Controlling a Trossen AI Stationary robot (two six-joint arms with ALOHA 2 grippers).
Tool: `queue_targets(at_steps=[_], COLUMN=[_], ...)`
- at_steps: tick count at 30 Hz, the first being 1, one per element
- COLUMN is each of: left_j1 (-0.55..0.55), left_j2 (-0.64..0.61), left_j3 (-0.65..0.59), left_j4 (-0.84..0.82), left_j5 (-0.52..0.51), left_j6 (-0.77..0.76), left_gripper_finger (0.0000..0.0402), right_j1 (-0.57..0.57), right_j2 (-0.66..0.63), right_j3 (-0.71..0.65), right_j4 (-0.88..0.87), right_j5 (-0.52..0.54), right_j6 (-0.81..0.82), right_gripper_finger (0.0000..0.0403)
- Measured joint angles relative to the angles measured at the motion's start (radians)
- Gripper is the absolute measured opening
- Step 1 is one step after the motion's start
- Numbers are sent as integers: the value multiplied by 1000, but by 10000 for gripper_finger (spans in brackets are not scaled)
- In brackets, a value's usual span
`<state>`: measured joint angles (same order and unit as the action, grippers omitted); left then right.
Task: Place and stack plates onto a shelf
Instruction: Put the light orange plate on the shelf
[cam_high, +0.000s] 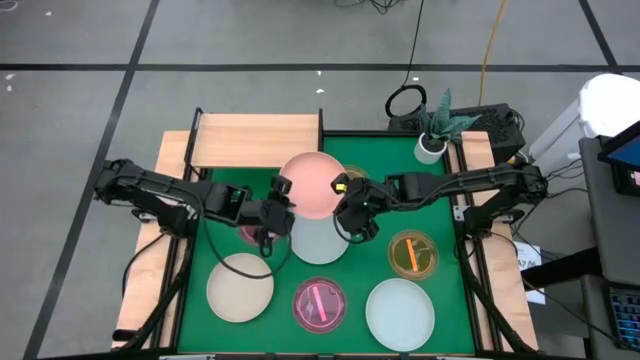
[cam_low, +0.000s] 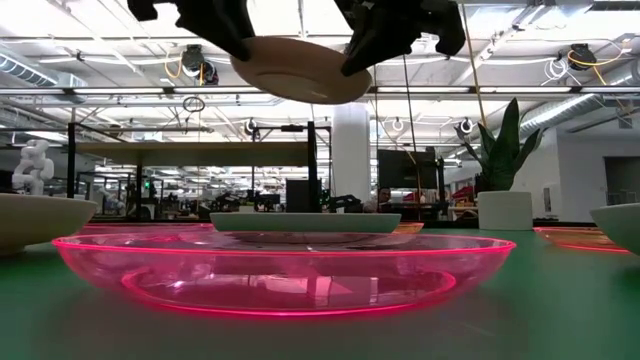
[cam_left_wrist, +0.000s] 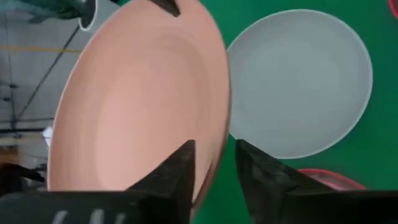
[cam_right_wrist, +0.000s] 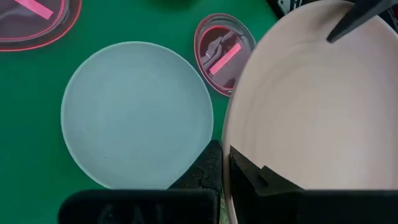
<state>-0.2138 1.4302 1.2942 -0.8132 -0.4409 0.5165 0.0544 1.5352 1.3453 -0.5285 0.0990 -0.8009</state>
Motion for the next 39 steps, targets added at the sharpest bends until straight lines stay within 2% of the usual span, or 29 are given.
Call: queue_targets(at_steps=[9,18,27,33,39], left_j1=[-2,-1,-18,-25,-28], left_j2=[6,6,2,1,1], left_j3=[-2,-2,-1,-1,-1], left_j4=[-6,4,5,-30,-67], left_j5=[29,44,47,49,51], left_j6=[135,182,152,112,25], left_gripper_finger=[14,12,12,12,12], right_j1=[6,33,92,128,149], right_j2=[-2,-2,-30,-86,-178], right_j3=[1,2,0,-1,-17], right_j4=[-10,-4,76,96,66], right_j5=[8,16,5,89,198], right_j6=[-61,-26,164,282,415], right_gripper_finger=[10,42,140,188,198])
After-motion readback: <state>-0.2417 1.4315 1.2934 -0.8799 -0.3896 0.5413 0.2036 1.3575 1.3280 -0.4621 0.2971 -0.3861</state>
